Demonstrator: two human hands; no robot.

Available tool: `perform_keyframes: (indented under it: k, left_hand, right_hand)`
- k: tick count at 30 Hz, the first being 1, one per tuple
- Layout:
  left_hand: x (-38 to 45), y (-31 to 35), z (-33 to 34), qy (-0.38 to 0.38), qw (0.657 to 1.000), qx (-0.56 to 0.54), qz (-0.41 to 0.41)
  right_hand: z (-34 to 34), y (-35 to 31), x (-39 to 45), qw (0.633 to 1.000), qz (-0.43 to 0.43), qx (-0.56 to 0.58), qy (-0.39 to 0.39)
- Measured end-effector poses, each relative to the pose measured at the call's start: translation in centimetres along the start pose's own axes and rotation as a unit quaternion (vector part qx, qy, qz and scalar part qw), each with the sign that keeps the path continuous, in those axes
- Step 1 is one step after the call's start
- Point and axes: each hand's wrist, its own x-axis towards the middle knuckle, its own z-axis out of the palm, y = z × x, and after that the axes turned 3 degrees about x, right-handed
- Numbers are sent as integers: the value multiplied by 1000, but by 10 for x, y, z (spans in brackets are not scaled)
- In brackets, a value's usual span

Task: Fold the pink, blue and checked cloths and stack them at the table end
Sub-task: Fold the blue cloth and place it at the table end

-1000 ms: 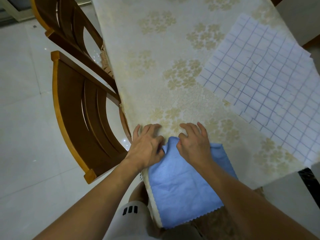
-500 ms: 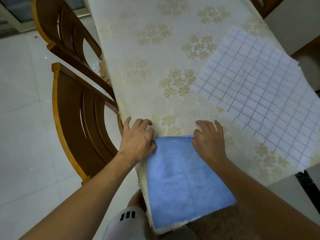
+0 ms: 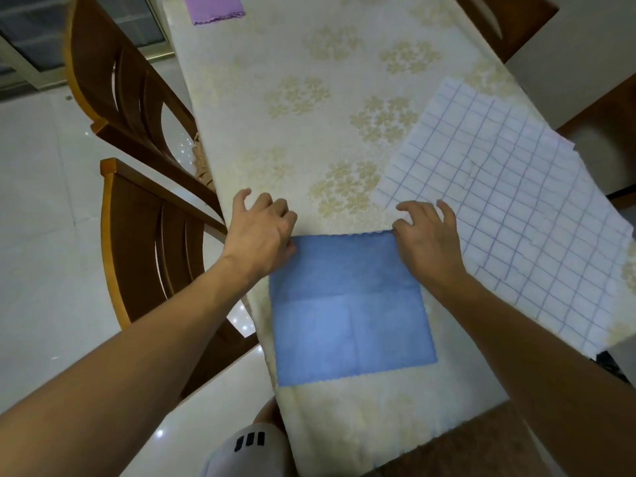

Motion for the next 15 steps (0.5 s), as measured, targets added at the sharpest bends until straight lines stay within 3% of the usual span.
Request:
perform_keyframes:
  k: [6,15]
  left_hand:
    - [17,-11,-19,89,996,22,-2]
    - [-13,21,-21,71,997,20,6]
  right_hand:
    - [-19,16,31,1000,-8,-24,12]
    - [-38,33,9,996,-50,11,67]
